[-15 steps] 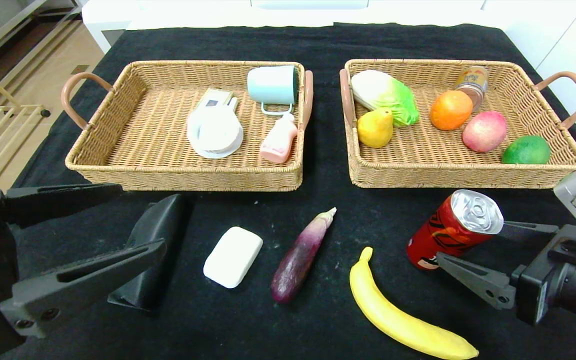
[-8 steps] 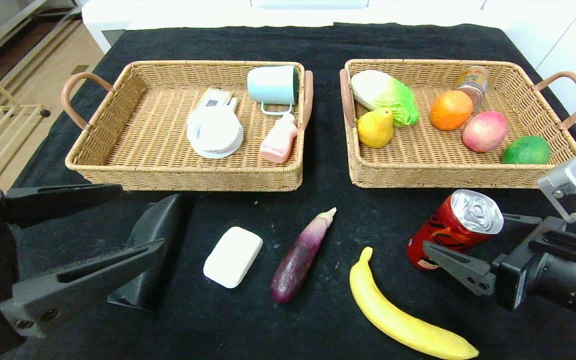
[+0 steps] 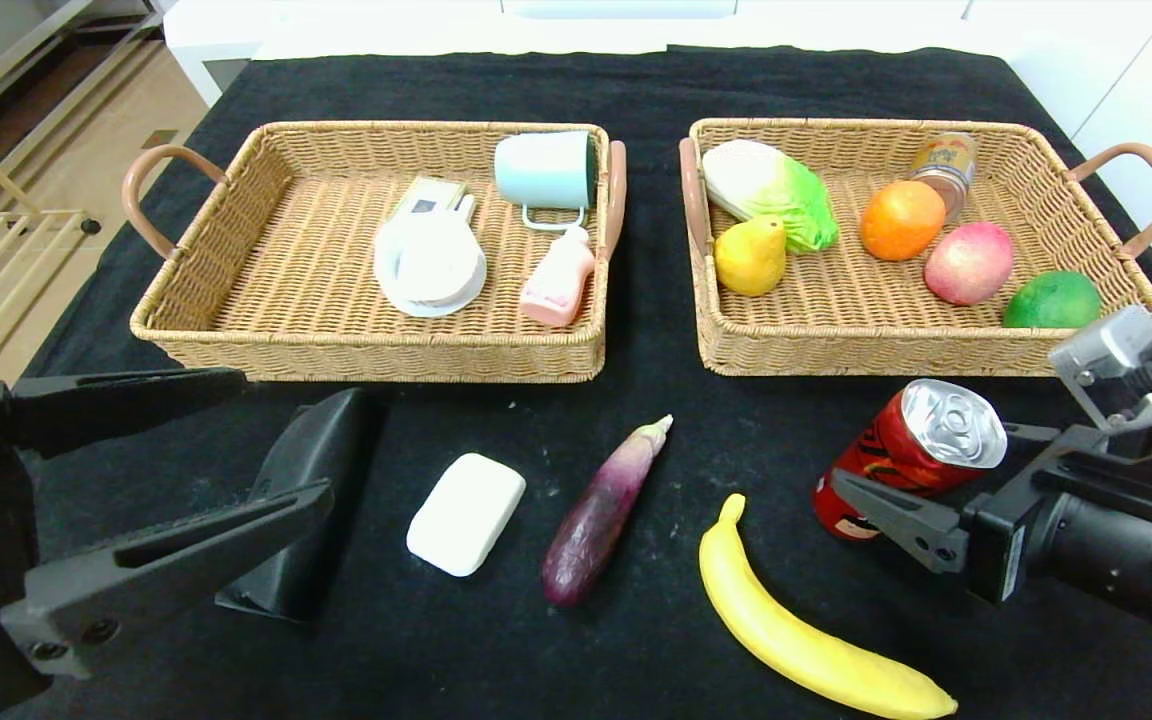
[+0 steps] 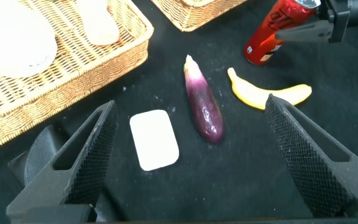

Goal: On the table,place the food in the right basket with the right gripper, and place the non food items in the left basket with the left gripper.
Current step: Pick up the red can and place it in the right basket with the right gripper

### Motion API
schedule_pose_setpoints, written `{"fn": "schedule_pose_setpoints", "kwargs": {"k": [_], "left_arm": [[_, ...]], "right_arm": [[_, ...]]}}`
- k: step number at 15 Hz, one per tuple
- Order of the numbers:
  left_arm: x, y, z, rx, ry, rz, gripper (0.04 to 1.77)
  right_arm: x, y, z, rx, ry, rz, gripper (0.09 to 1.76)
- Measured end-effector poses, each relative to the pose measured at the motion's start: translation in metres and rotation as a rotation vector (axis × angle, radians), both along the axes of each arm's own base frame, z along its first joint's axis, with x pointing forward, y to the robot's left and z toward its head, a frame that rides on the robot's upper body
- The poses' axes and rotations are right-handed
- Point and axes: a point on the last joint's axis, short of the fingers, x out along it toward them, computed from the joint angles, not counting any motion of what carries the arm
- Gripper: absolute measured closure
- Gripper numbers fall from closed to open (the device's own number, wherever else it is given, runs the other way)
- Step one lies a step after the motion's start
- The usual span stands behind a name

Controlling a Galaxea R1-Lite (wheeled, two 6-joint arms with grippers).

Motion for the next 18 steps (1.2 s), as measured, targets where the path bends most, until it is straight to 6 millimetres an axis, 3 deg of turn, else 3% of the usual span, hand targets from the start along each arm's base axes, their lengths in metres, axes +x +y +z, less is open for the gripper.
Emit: {"fn": "schedule_pose_setpoints", "kwargs": {"k": [2, 4, 18], "left_arm": [[0.0000, 0.0000, -0.0001, 0.000, 0.000, 0.000, 0.09], [0.0000, 0.0000, -0.0001, 0.001, 0.000, -0.001, 0.09], [0.0006, -0.0003, -0.0009, 0.013, -0.005, -0.001, 0.09]], "right_arm": [[0.0002, 0.0001, -0.0021, -0.004, 0.007, 0.001, 0.69], [0.0001, 0.0001, -0.0028, -0.005, 0.008, 0.000, 0.81], [-0.0009, -0.0004, -0.0030, -0.009, 0.013, 0.005, 0.85]]}}
